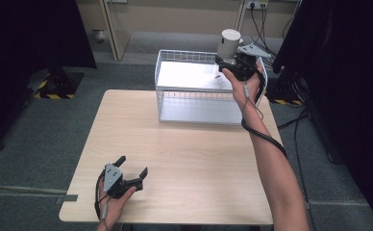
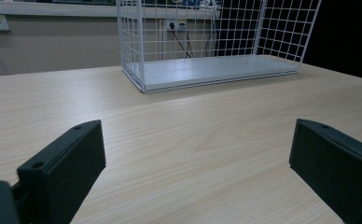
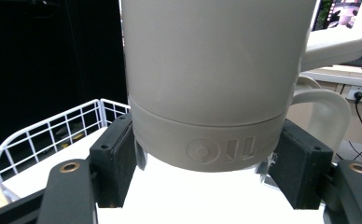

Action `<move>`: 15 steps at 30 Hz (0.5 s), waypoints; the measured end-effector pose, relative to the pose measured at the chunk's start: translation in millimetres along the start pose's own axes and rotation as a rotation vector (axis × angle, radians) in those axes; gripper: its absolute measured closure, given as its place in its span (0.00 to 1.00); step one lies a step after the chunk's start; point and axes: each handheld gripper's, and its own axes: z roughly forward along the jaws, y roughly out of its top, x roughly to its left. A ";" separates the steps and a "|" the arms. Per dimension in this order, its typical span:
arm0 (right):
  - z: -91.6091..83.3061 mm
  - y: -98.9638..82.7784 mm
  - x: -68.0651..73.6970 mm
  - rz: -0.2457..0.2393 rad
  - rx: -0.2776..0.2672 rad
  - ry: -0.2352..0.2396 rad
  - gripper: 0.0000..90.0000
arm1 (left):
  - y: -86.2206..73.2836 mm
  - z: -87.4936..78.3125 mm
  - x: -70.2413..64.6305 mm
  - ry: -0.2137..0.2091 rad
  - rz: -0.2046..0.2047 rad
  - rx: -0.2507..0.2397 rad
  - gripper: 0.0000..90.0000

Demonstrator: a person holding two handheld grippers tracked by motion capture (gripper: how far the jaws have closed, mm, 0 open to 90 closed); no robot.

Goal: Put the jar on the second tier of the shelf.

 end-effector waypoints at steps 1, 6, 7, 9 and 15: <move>1.6 0.0 -0.1 0.003 0.001 0.000 0.35 | 0.0 0.0 0.0 0.000 0.000 0.000 0.03; 8.7 -0.1 -0.6 0.013 0.010 -0.004 0.35 | 0.0 -0.3 0.1 -0.005 -0.001 0.003 0.03; 10.1 -0.1 -0.8 0.015 0.012 -0.006 0.35 | 0.0 -0.3 0.1 -0.005 -0.002 0.003 0.03; 13.9 -0.2 -2.1 0.022 0.018 -0.012 0.35 | 0.0 -0.3 0.1 -0.005 -0.001 0.002 0.03; 19.0 -2.4 -3.9 0.031 0.031 -0.020 0.35 | 0.0 -0.2 0.2 -0.006 -0.003 0.003 0.03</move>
